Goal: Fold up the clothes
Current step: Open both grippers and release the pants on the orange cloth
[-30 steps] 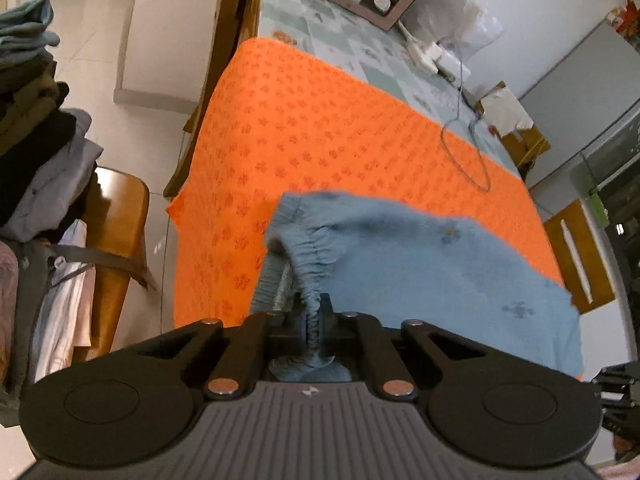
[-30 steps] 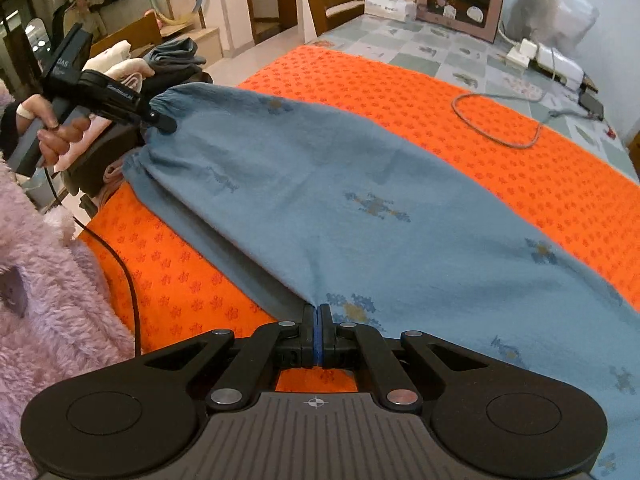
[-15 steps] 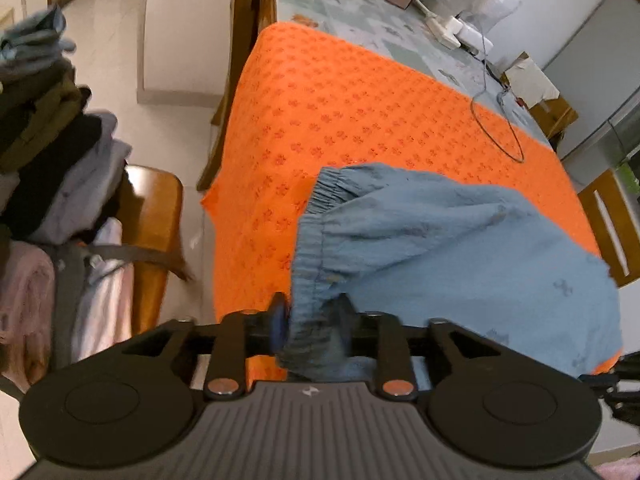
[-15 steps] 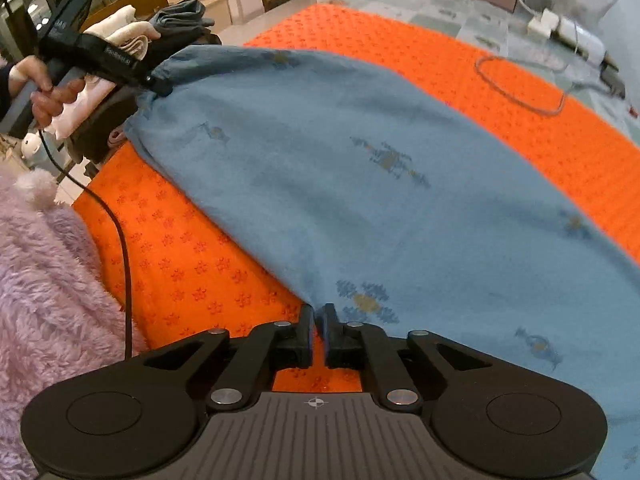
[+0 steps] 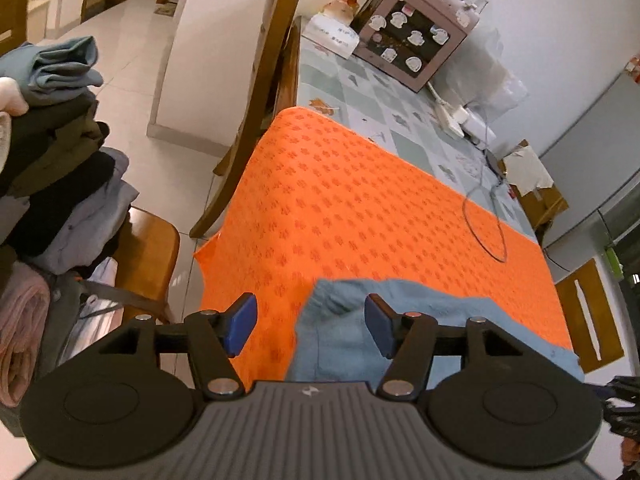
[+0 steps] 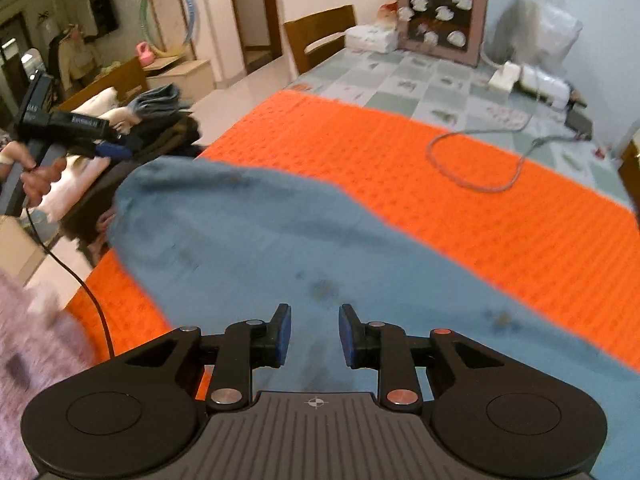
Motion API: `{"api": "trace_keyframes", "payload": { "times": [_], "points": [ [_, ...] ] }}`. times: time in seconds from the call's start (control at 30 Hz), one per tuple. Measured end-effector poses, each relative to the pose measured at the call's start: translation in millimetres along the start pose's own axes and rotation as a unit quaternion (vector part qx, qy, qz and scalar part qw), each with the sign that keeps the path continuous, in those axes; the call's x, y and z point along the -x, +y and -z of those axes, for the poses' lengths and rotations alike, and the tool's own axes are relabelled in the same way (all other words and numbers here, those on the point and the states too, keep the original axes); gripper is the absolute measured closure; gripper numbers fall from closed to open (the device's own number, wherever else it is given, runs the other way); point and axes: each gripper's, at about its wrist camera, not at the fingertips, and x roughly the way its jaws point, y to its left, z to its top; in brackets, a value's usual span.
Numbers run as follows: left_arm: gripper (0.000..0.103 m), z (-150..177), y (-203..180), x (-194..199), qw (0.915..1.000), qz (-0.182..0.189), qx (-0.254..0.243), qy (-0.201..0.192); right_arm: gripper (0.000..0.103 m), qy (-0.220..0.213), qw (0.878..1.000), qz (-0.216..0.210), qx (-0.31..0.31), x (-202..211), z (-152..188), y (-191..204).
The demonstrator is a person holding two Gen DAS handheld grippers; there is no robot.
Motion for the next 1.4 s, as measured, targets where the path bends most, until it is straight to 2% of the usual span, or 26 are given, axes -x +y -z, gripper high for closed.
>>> {"api": "trace_keyframes", "payload": {
  "times": [0.03, 0.1, 0.17, 0.4, 0.43, 0.47, 0.5, 0.57, 0.67, 0.77, 0.87, 1.07, 1.23, 1.3, 1.33, 1.4],
  "points": [
    [0.039, -3, 0, -10, 1.0, 0.0, 0.0, 0.009, 0.075, -0.002, 1.0, 0.007, 0.002, -2, -6, -3],
    [0.048, -8, -2, -29, 0.9996, 0.008, -0.004, 0.028, 0.075, -0.001, 1.0, 0.014, 0.006, -7, -12, -8],
    [0.05, -10, -4, -45, 0.9989, 0.003, -0.012, 0.045, 0.075, 0.002, 1.0, 0.017, 0.009, -13, -18, -10],
    [0.052, -9, -13, -77, 0.9958, 0.022, -0.037, 0.081, 0.074, 0.017, 1.0, 0.011, 0.008, -32, -27, -15],
    [0.059, -8, -15, -80, 0.9955, 0.023, -0.044, 0.081, 0.074, 0.019, 1.0, 0.01, 0.008, -35, -28, -15],
    [0.084, -7, -16, -81, 0.9956, 0.022, -0.049, 0.076, 0.074, 0.021, 1.0, 0.01, 0.006, -37, -28, -16],
    [0.084, -6, -17, -81, 0.9961, 0.02, -0.051, 0.07, 0.074, 0.023, 1.0, 0.009, 0.004, -39, -29, -16],
    [0.088, -8, -22, -67, 0.9983, 0.002, -0.052, 0.024, 0.074, 0.026, 1.0, 0.009, 0.002, -42, -30, -18],
    [0.094, -27, -21, -39, 0.9994, -0.012, -0.018, -0.029, 0.074, 0.024, 1.0, 0.013, 0.005, -42, -34, -20],
    [0.094, -42, -14, -32, 0.9987, -0.011, 0.01, -0.048, 0.074, 0.011, 1.0, 0.01, 0.0, -42, -37, -21],
    [0.094, -45, -14, -47, 0.9991, -0.028, 0.001, -0.032, 0.074, 0.011, 1.0, 0.008, 0.0, -52, -41, -21],
    [0.091, -46, 1, -87, 0.9982, -0.043, 0.042, -0.003, 0.073, 0.01, 1.0, 0.008, 0.025, -70, -44, -9],
    [0.08, -47, 6, -111, 0.9974, -0.057, 0.041, 0.011, 0.073, 0.015, 1.0, 0.012, 0.017, -89, -41, -8],
    [0.065, -50, 5, -105, 0.9974, -0.064, 0.035, 0.001, 0.073, 0.017, 1.0, 0.019, 0.011, -93, -39, -8],
    [0.063, -51, 4, -100, 0.9972, -0.068, 0.03, -0.007, 0.073, 0.017, 1.0, 0.022, 0.007, -93, -38, -9],
    [0.05, -54, 2, -87, 0.9971, -0.068, 0.024, -0.024, 0.072, 0.011, 1.0, 0.024, -0.007, -87, -35, -10]
  ]
}}
